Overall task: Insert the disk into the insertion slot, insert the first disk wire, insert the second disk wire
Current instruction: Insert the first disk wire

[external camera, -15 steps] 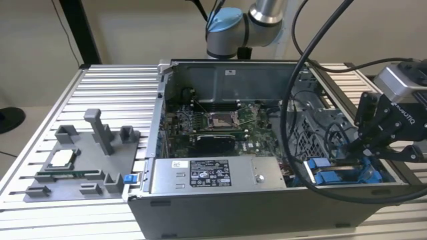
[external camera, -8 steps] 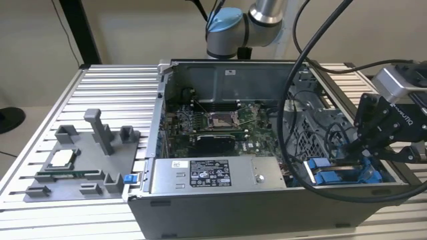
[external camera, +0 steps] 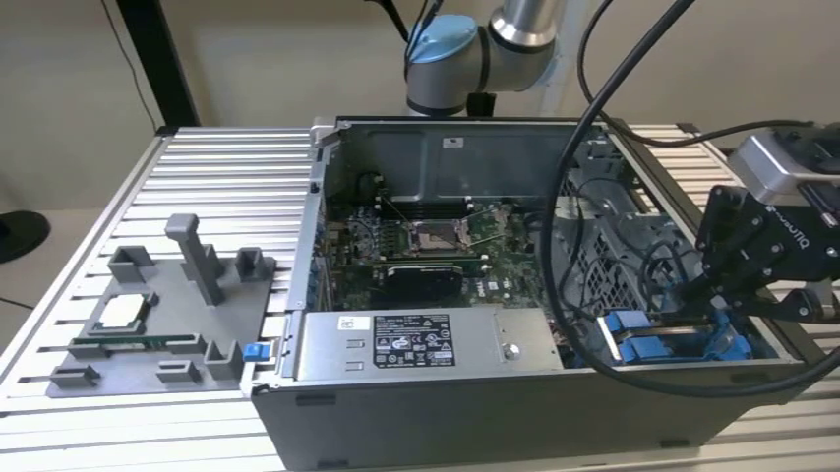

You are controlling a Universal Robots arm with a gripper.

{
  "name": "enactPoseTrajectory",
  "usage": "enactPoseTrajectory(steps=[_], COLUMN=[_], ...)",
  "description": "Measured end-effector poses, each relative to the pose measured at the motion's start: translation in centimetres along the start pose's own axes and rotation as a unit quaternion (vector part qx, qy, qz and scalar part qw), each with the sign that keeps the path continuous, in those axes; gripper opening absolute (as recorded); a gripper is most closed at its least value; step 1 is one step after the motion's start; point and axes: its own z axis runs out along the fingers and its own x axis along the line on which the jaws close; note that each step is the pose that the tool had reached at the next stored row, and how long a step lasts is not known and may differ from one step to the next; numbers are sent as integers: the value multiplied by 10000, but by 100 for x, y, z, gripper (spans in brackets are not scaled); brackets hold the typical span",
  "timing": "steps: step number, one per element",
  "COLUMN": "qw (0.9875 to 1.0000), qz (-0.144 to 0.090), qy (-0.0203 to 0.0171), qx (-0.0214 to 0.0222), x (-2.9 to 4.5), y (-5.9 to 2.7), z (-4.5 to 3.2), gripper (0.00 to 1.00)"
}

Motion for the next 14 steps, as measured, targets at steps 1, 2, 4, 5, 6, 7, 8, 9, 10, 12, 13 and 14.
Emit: enactPoseTrajectory(steps=[1,2,4,5,6,7,8,9,10,12,13,14], qw=[10000,10000,10000,10000,9999,9999,9999,9999,9999,9999,9999,9999], qz=[16,29,54,62,70,76,84,90,96,105,107,107], qy=[5,27,63,76,80,80,80,78,77,77,76,76], qx=[1,4,7,9,10,10,12,12,14,17,18,19], x=[0,0,0,0,1,0,-3,-8,-13,-21,-23,-23], y=[0,0,0,0,0,0,2,6,10,14,14,13], z=[2,1,0,0,0,0,0,4,6,13,18,24], gripper=[0,0,0,0,0,0,0,0,0,0,0,0])
